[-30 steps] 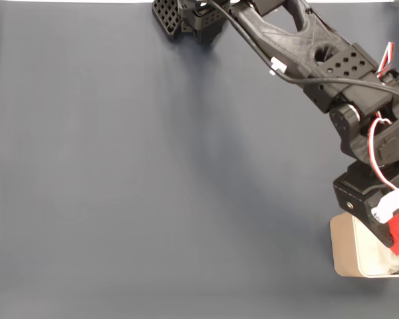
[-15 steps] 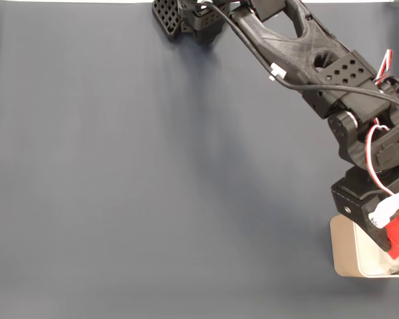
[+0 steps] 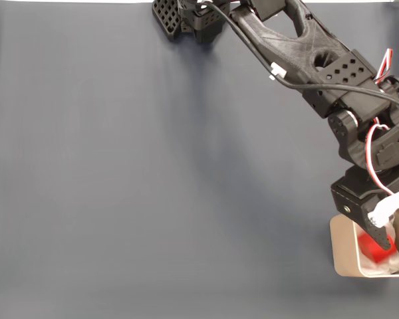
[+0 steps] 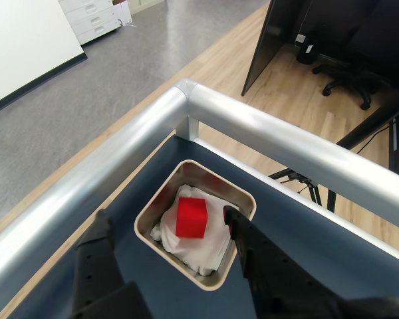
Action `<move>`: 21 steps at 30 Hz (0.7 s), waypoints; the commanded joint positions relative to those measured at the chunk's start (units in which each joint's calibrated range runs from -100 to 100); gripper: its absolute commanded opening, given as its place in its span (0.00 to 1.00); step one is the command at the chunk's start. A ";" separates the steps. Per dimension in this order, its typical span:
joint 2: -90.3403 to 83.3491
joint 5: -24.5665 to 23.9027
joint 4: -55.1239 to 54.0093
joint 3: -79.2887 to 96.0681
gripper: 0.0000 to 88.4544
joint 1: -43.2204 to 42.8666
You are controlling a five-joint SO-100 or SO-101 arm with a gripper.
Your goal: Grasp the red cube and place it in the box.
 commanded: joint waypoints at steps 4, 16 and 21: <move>-2.62 -0.59 -0.17 -4.84 0.49 -0.60; -2.45 -0.78 -2.63 -4.84 0.49 -0.39; -2.45 -0.78 -3.53 -4.84 0.50 -0.25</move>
